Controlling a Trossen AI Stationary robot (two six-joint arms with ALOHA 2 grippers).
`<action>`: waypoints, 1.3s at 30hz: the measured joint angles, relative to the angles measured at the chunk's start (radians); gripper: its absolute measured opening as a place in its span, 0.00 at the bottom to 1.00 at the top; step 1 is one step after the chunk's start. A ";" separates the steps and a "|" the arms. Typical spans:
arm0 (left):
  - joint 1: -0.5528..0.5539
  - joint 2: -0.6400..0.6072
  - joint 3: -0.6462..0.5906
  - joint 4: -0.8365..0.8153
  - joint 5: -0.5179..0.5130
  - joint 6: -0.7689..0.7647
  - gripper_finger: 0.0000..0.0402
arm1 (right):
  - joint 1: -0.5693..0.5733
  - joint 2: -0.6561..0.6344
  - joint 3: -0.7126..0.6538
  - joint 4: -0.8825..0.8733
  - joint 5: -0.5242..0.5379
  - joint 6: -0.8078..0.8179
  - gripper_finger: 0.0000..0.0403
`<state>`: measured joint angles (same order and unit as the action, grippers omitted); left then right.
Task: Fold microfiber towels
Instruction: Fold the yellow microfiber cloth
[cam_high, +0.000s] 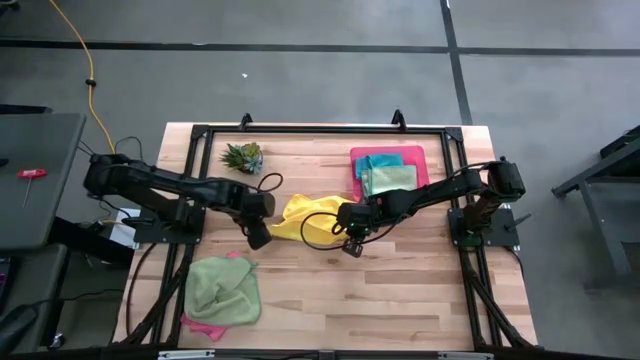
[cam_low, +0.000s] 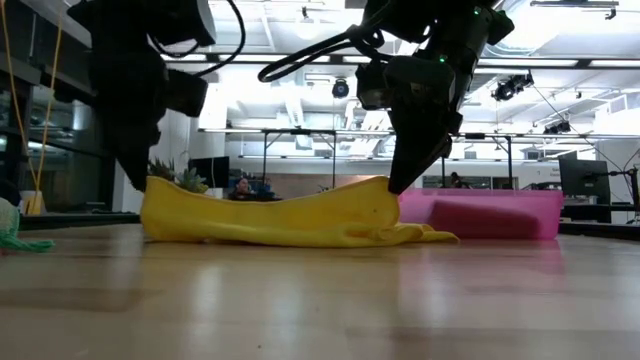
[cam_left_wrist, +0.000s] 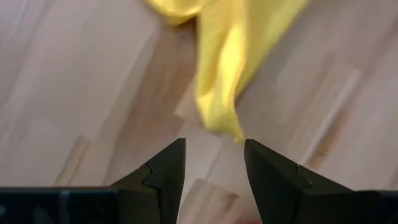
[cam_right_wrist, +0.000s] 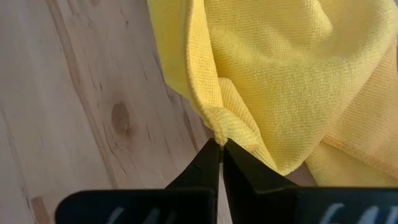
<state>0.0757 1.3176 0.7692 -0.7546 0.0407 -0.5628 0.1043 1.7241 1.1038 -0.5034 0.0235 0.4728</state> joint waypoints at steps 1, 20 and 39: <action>0.000 -0.010 0.000 0.012 0.009 0.006 0.38 | 0.000 0.000 0.000 0.000 0.000 0.000 0.00; -0.179 -0.066 -0.003 0.127 -0.200 0.200 0.38 | 0.000 0.000 0.000 0.000 0.022 -0.001 0.00; -0.276 -0.065 -0.137 0.254 -0.389 0.073 0.38 | 0.000 0.000 0.000 -0.003 0.029 -0.003 0.00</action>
<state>-0.2003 1.2526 0.6326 -0.5003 -0.3482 -0.4897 0.1043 1.7241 1.1038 -0.5068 0.0525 0.4702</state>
